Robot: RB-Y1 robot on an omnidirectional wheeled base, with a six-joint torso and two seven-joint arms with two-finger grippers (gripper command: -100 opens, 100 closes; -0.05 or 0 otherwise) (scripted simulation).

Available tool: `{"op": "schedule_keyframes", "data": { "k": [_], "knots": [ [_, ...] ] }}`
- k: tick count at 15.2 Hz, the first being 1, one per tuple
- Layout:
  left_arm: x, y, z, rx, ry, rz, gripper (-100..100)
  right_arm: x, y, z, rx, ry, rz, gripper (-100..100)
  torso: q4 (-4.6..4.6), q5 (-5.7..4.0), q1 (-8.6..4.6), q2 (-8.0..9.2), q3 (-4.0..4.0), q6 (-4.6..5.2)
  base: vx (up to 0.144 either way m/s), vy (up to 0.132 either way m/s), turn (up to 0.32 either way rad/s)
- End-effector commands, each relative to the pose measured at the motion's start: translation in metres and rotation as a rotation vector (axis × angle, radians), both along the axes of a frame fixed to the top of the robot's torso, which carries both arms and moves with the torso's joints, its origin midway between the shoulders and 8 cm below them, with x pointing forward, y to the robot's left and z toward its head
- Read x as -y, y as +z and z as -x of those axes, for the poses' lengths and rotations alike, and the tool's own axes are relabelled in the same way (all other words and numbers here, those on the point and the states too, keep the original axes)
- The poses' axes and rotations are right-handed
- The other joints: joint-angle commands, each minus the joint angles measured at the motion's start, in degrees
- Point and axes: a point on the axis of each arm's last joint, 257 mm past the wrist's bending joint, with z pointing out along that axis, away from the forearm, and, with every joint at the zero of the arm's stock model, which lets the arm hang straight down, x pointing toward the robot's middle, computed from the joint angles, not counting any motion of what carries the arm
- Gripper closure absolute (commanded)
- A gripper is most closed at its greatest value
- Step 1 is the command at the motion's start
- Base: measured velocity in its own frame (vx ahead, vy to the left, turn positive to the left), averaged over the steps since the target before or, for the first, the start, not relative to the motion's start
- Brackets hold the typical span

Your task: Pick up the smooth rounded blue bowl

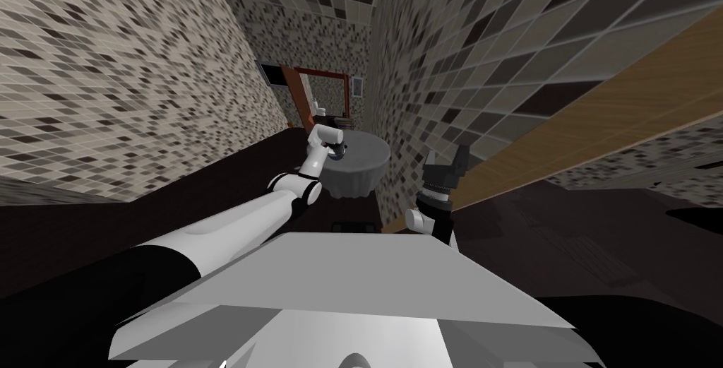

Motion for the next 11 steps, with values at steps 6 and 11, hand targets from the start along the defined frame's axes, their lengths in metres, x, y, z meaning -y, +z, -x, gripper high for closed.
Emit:
{"op": "schedule_keyframes", "data": {
  "k": [6, 11],
  "knots": [
    [-0.003, -0.007, 0.021, -0.133, 0.021, -0.024, -100, 0.000, 0.000, 0.000, 0.000, 0.000, 0.000, 0, -0.01, 0.01, 0.04, -0.03, -0.02, -0.01, 0.031, 0.023, 0.003],
    [-0.004, -0.005, 0.036, -0.228, 0.040, -0.041, -100, 0.000, 0.000, 0.000, 0.000, 0.000, 0.000, 0, -0.02, 0.01, 0.00, -0.02, -0.02, 0.00, 0.038, 0.022, 0.003]
  ]
}}
